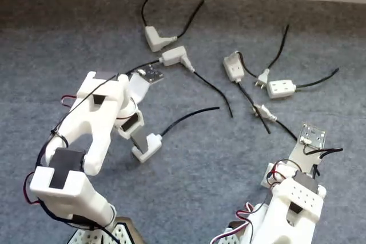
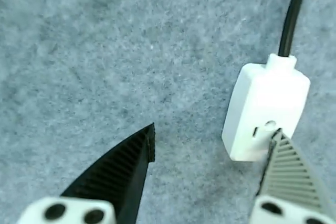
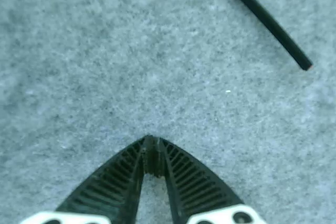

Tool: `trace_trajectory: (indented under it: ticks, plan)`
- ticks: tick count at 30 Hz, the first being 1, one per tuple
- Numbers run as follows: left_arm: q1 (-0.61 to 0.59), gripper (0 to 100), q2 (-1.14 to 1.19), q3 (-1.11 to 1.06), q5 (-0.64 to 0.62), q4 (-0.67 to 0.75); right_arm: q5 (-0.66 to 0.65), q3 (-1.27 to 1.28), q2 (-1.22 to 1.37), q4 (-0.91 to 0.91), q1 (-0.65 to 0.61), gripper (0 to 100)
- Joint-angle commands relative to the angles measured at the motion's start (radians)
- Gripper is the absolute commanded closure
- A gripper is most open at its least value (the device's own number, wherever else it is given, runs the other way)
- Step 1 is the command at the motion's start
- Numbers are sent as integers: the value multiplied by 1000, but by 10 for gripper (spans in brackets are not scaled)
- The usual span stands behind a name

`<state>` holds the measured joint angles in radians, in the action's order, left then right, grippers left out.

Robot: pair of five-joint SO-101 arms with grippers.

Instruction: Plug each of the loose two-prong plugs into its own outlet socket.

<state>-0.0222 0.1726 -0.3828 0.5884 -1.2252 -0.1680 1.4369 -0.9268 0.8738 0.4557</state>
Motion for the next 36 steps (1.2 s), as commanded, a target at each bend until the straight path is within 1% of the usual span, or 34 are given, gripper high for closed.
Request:
trace_trajectory:
  ticks: [1,2,5,8,13,17,19,22,24,26,29,32,34,36]
  plan:
    - [-19,691,1,8,2,78,-8,-1,-13,-8,-13,986]
    - [-31,691,1,12,6,78,-8,-1,-13,-8,-13,986]
    - [-81,691,1,16,84,112,-8,-1,-13,-8,-13,986]
    - [-162,691,1,16,169,149,-8,-1,-13,-8,-13,986]
    - [-291,691,1,16,273,219,-8,-1,-13,-8,-15,986]
    - [-340,691,1,16,298,262,-8,-1,-13,-8,-15,986]
    - [-331,691,-1,13,310,253,-8,-1,-13,-8,-15,986]
    - [-249,691,-2,16,321,130,-8,-1,-13,-8,-15,986]
    - [-182,691,-2,16,310,86,-8,-1,-13,-8,-15,986]
    - [-139,691,-10,25,265,78,-8,-1,-13,-8,-15,986]
    - [-128,691,-12,97,206,63,-8,-1,-13,-8,-13,986]
    - [-124,691,-10,203,195,-60,-8,-1,-13,-8,-13,986]
    - [-94,691,-4,252,192,-149,-8,-1,-13,-8,-13,986]
    - [-58,691,-4,268,190,-204,-8,-1,-13,-8,-13,986]
